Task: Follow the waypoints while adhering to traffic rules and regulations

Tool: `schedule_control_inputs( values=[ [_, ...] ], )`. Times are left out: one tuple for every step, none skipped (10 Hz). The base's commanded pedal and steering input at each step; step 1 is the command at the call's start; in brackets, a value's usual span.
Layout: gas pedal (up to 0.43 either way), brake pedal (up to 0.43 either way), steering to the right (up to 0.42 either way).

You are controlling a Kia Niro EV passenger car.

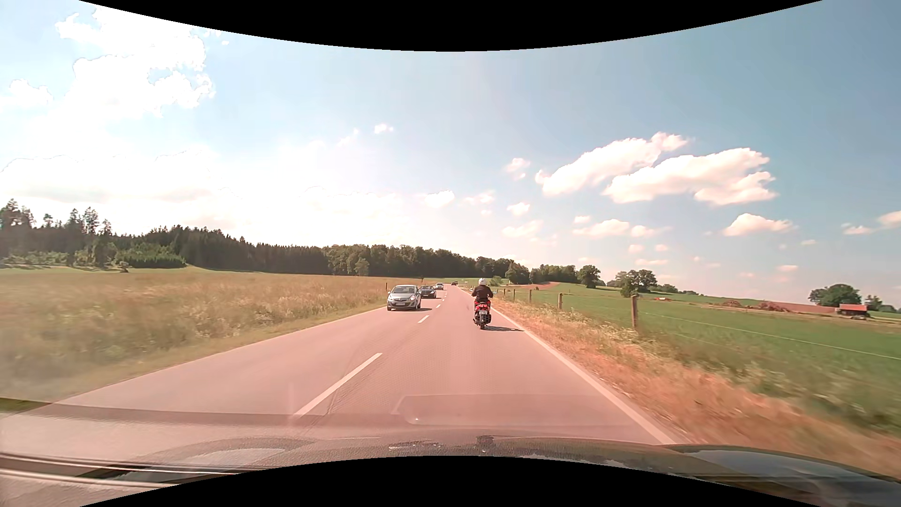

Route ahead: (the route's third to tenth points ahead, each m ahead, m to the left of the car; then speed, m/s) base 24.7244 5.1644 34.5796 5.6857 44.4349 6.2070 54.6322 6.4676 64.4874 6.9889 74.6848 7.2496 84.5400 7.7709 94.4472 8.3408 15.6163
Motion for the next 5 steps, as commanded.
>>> schedule_control_inputs(
  values=[
    [0.370, 0.006, -0.005],
    [0.370, 0.006, -0.006],
    [0.358, 0.006, -0.006],
    [0.358, 0.006, -0.006],
    [0.358, 0.006, -0.006]
  ],
)
